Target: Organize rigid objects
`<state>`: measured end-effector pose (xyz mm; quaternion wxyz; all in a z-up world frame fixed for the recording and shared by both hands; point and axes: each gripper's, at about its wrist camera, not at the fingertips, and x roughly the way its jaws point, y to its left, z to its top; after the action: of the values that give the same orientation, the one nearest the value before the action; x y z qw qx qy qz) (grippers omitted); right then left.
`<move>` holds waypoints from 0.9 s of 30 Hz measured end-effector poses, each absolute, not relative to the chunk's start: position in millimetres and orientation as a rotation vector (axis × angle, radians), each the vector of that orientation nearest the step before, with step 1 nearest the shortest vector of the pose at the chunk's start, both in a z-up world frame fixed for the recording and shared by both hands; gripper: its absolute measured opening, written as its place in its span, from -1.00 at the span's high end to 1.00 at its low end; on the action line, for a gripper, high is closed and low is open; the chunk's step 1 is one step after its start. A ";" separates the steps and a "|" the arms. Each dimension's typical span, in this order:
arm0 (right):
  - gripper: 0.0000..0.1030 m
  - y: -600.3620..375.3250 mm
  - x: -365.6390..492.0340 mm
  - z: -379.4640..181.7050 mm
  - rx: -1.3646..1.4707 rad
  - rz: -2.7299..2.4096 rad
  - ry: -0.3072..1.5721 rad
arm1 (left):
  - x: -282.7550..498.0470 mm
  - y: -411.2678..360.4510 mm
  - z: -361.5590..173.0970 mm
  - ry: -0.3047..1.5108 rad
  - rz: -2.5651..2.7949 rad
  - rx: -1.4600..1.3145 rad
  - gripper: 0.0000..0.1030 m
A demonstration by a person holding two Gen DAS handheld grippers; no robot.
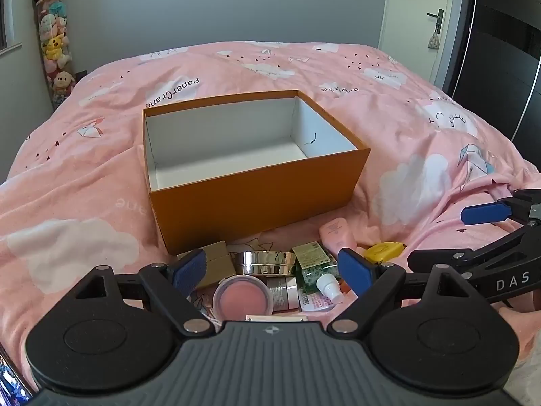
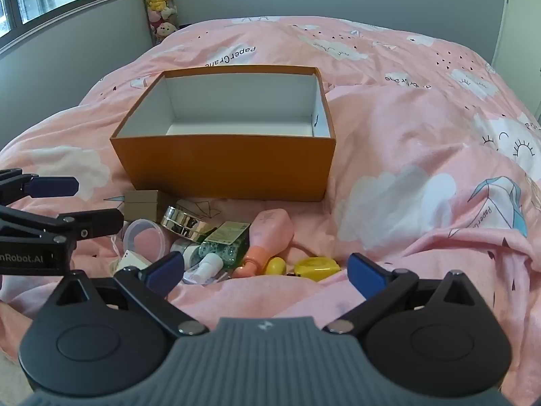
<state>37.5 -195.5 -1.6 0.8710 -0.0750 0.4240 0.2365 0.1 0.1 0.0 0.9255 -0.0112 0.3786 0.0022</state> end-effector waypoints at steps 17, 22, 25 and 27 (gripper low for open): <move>-0.96 -194.4 38.3 -0.5 -0.162 0.504 0.902 | 1.3 -6.5 -0.9 0.790 -0.008 -0.026 -0.97; -0.96 -193.3 39.1 -2.3 -0.166 0.504 0.911 | 1.8 -5.6 -1.7 0.797 -0.012 -0.033 -0.97; -0.96 -193.5 40.0 -2.9 -0.161 0.501 0.917 | 1.8 -4.2 -2.5 0.799 -0.012 -0.037 -0.97; -0.96 -193.8 40.3 -3.1 -0.161 0.502 0.918 | 1.8 -4.4 -2.7 0.799 -0.012 -0.037 -0.97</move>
<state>40.3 -193.8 -3.1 0.8633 -0.0768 0.4377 0.2393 1.8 -4.4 -2.7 0.9211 -0.0178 0.3888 -0.0056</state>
